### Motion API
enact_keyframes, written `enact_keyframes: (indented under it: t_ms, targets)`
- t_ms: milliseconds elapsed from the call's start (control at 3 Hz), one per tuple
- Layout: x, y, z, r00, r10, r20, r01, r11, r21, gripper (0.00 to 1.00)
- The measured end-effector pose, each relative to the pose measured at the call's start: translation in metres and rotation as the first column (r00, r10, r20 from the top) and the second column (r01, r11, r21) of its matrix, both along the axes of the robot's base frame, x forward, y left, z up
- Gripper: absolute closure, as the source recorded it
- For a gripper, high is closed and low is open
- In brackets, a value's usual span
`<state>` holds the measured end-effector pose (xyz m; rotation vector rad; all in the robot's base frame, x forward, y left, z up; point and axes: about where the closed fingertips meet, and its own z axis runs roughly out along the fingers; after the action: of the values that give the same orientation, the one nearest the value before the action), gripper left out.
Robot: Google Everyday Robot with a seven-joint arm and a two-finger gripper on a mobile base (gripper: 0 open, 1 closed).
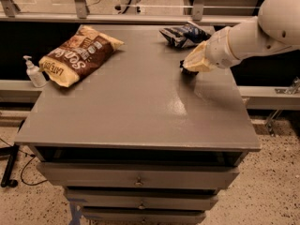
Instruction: Move rxbar chocolate near blue chip bag
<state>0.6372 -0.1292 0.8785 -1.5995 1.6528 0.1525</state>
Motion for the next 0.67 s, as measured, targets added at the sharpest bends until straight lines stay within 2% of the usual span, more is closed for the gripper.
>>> enact_keyframes:
  t_ms: [333, 667]
  targets:
    - [0.044, -0.021, -0.006, 0.9989, 0.002, 0.047, 0.000, 1.000, -0.028, 1.00]
    - [0.082, -0.034, -0.010, 0.9978, 0.011, 0.065, -0.007, 0.998, -0.059, 1.00]
